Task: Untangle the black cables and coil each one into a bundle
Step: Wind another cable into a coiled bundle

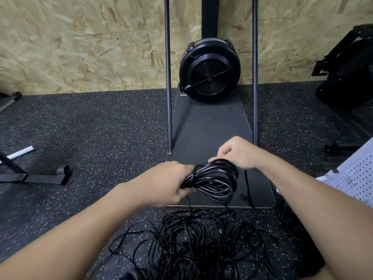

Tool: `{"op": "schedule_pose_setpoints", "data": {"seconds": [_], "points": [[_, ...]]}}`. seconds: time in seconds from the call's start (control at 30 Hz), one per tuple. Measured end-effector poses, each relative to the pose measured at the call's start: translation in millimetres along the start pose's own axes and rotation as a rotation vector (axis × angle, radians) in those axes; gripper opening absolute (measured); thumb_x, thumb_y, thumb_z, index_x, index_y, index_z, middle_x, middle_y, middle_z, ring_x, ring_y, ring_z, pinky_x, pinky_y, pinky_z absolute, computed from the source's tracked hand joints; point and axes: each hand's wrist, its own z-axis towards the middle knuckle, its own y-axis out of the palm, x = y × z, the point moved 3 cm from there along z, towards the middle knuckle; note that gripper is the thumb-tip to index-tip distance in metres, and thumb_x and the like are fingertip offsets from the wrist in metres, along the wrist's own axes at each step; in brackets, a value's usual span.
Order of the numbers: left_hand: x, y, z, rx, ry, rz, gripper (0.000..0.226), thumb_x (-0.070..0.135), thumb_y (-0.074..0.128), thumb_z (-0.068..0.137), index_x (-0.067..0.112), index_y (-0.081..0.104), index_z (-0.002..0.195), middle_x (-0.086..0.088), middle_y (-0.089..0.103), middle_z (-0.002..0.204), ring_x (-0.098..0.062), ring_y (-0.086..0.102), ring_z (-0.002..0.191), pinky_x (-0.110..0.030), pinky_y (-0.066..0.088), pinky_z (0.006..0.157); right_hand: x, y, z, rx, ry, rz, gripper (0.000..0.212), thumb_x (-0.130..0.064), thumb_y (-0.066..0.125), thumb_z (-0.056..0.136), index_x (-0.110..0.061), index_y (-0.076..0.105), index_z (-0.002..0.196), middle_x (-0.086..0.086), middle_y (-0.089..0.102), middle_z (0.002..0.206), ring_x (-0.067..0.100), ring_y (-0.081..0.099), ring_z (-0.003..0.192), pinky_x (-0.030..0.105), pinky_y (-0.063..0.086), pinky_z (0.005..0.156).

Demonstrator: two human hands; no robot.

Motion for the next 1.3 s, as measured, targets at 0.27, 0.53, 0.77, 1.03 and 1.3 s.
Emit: {"op": "schedule_pose_setpoints", "data": {"seconds": [0.27, 0.53, 0.77, 1.03, 1.3], "points": [[-63, -13, 5, 0.309, -0.381, -0.306, 0.023, 0.023, 0.066, 0.1, 0.035, 0.048, 0.106, 0.008, 0.069, 0.088, -0.016, 0.068, 0.074, -0.035, 0.052, 0.065, -41, 60, -15, -0.166, -0.063, -0.233, 0.036, -0.039, 0.064, 0.109, -0.019, 0.078, 0.082, 0.002, 0.06, 0.068, 0.014, 0.045, 0.058, 0.032, 0.041, 0.059], [-55, 24, 24, 0.27, -0.572, 0.092, 0.024, 0.016, 0.053, 0.098, 0.019, 0.03, 0.106, -0.014, 0.07, 0.096, -0.042, 0.062, 0.079, -0.045, 0.046, 0.068, -110, 69, -43, -0.068, -0.495, -0.762, 0.035, -0.037, 0.05, 0.113, -0.029, 0.051, 0.079, -0.009, 0.06, 0.086, 0.027, 0.059, 0.087, 0.046, 0.05, 0.077], [-29, 50, 26, 0.187, -0.309, 0.371, 0.025, 0.038, 0.049, 0.107, 0.018, 0.048, 0.123, -0.007, 0.075, 0.101, -0.039, 0.075, 0.089, -0.042, 0.05, 0.07, -100, 42, -40, 0.1, -0.524, -0.517, 0.014, -0.042, 0.071, 0.104, -0.034, 0.082, 0.099, -0.017, 0.077, 0.097, 0.006, 0.066, 0.092, 0.037, 0.053, 0.079], [-12, 45, 11, 0.328, 0.103, 0.249, 0.027, 0.033, 0.067, 0.093, 0.019, 0.054, 0.111, 0.0, 0.072, 0.086, -0.036, 0.069, 0.073, -0.038, 0.042, 0.057, -71, 8, -30, 0.086, -0.23, -0.145, 0.038, -0.045, 0.104, 0.068, -0.018, 0.078, 0.067, 0.006, 0.07, 0.062, 0.01, 0.054, 0.054, 0.03, 0.042, 0.057], [-19, 15, 3, 0.41, -0.022, -0.147, 0.053, 0.023, 0.073, 0.092, 0.039, 0.047, 0.136, 0.007, 0.075, 0.09, -0.028, 0.069, 0.077, -0.039, 0.054, 0.071, -24, -10, -14, 0.083, -0.105, 0.002, 0.015, -0.018, 0.087, 0.093, -0.016, 0.083, 0.079, 0.017, 0.074, 0.075, 0.017, 0.053, 0.068, 0.032, 0.043, 0.065]]}}
